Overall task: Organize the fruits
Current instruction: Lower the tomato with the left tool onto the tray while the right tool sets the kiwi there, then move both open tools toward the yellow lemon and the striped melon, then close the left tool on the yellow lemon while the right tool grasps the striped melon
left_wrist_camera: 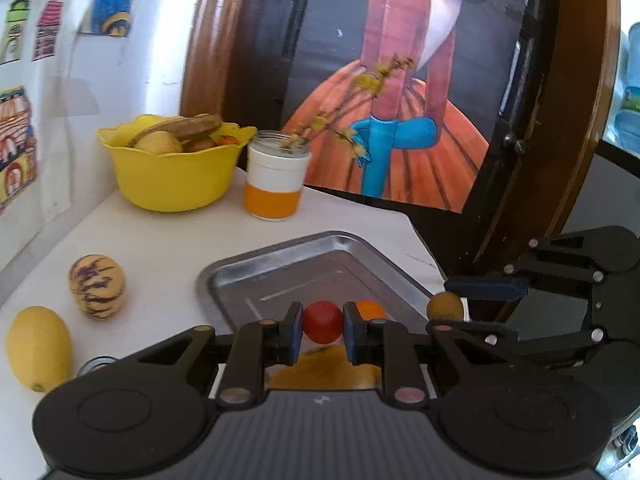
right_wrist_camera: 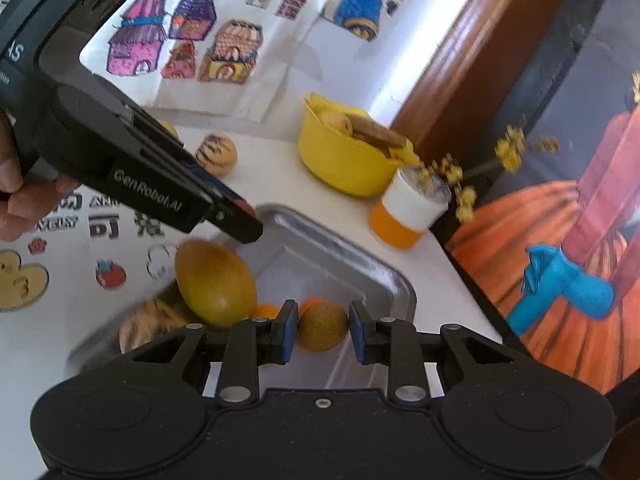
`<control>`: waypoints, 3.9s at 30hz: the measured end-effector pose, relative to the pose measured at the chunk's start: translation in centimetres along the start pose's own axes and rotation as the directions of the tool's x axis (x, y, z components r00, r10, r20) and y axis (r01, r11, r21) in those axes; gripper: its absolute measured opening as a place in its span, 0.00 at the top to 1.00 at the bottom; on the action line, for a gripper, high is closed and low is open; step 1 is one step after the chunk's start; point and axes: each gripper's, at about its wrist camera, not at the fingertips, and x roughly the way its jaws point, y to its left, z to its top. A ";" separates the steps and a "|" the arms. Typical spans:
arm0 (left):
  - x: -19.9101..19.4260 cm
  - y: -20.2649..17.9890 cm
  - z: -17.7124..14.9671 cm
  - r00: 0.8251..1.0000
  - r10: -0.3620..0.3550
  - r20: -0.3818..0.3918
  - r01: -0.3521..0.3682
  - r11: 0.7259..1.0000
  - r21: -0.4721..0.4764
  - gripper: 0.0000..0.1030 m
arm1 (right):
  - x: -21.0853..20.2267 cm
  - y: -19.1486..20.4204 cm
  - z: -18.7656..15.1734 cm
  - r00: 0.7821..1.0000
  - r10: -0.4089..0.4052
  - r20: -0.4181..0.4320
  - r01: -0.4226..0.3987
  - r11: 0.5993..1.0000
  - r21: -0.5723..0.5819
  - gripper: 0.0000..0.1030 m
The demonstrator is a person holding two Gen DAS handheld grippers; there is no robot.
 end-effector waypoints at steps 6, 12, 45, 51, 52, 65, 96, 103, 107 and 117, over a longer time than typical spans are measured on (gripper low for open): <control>0.9 -1.9 0.1 1.000 0.009 -0.022 -0.008 0.999 0.046 0.78 | 0.1 -0.7 -2.1 1.000 0.017 -0.007 -0.017 0.999 0.032 0.71; 1.6 -2.9 0.2 0.998 0.043 -0.042 -0.041 0.997 0.064 0.78 | -0.1 -1.0 -3.1 1.000 0.019 0.004 -0.020 0.998 0.062 0.71; -8.5 0.7 -1.3 0.976 0.187 0.113 -0.178 0.980 -0.088 0.00 | -9.5 2.5 -0.9 0.993 0.000 0.119 -0.025 0.978 0.209 0.01; -11.8 3.7 -4.4 0.972 0.225 0.073 -0.212 0.965 -0.156 0.00 | -11.3 6.2 -1.3 0.996 0.068 0.060 -0.081 0.965 0.247 0.01; -12.2 4.2 -4.8 0.970 0.234 0.064 -0.221 0.962 -0.161 0.00 | -11.3 6.8 -1.3 0.995 0.088 0.046 -0.097 0.963 0.250 0.01; -16.3 9.1 -9.0 0.943 0.321 -0.081 -0.331 0.926 -0.181 0.00 | -9.8 14.0 1.3 0.960 0.270 -0.071 -0.246 0.938 0.243 0.01; -9.6 12.7 -4.0 0.930 0.366 -0.040 -0.368 0.929 -0.049 0.00 | 7.7 5.4 14.0 0.968 0.247 -0.042 -0.219 0.914 0.342 0.01; -6.3 13.9 -3.5 0.927 0.374 -0.034 -0.375 0.925 -0.057 0.00 | 13.8 4.9 14.3 0.959 0.283 -0.014 -0.253 0.877 0.408 0.01; -5.2 14.9 -3.6 0.933 0.357 -0.041 -0.360 0.928 -0.096 0.00 | 16.6 4.8 14.5 0.949 0.316 -0.008 -0.282 0.857 0.431 0.01; -3.9 15.8 -3.8 0.952 0.306 -0.014 -0.306 0.946 -0.110 0.04 | 20.7 5.1 14.8 0.931 0.364 -0.011 -0.315 0.821 0.476 0.14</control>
